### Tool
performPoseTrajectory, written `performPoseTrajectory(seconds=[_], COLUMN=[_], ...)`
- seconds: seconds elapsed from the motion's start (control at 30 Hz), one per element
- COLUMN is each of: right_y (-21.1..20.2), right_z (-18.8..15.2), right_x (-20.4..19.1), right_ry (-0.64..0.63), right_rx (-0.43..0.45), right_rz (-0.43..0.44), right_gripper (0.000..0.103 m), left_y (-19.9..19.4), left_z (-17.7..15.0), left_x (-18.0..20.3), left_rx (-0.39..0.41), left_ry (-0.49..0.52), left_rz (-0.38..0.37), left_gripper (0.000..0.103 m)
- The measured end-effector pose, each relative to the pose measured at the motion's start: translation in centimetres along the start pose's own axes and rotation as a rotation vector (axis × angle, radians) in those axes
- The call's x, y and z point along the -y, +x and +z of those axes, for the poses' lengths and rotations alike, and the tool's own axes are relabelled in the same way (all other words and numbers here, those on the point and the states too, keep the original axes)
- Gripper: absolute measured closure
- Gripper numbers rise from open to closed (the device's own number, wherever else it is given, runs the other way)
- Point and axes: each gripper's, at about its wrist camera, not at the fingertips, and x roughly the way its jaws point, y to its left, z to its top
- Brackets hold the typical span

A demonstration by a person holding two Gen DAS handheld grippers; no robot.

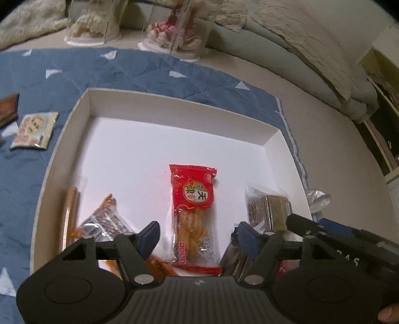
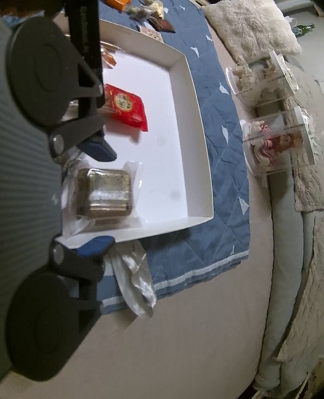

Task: Organize snacks
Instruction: 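Open both grippers to drop the red pack and silver cake pack into the tray, then move both grippers back over the snack pile, lowering the left onto the orange pack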

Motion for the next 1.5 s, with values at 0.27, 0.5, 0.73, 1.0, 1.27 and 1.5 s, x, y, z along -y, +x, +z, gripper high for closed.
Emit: performPoseTrajectory(seconds=[0.27,0.5,0.73,1.0,1.27,1.5], right_y=[-3.5,-6.2,-8.2,-10.0,-10.6,-9.7], right_z=[-1.1,-2.0,-3.0,-4.1,-4.6,-4.0], right_x=[0.5,0.9,-0.5,-3.0,-6.1,-10.8], right_ry=[-0.004,0.029,0.053,0.066,0.069,0.009], right_rx=[0.045,0.084,0.1,0.108,0.118,0.109], right_rz=[-0.003,-0.01,-0.02,-0.046,-0.03,0.009], right_gripper=[0.015,0.001,0.0,0.0,0.0,0.0], left_y=[-3.1,-5.4,-7.5,-10.2,-13.8,-16.7], left_z=[-0.4,-0.8,-1.5,-1.9,-1.5,-1.1], left_x=[-0.3,-0.7,-1.9,-4.8,-9.7,-15.4], left_rx=[0.012,0.036,0.036,0.047,0.084,0.115], left_ry=[0.061,0.114,0.145,0.149,0.114,0.068], left_rz=[0.033,0.054,0.067,0.089,0.134,0.211], left_gripper=[0.017,0.002,0.0,0.0,0.0,0.0])
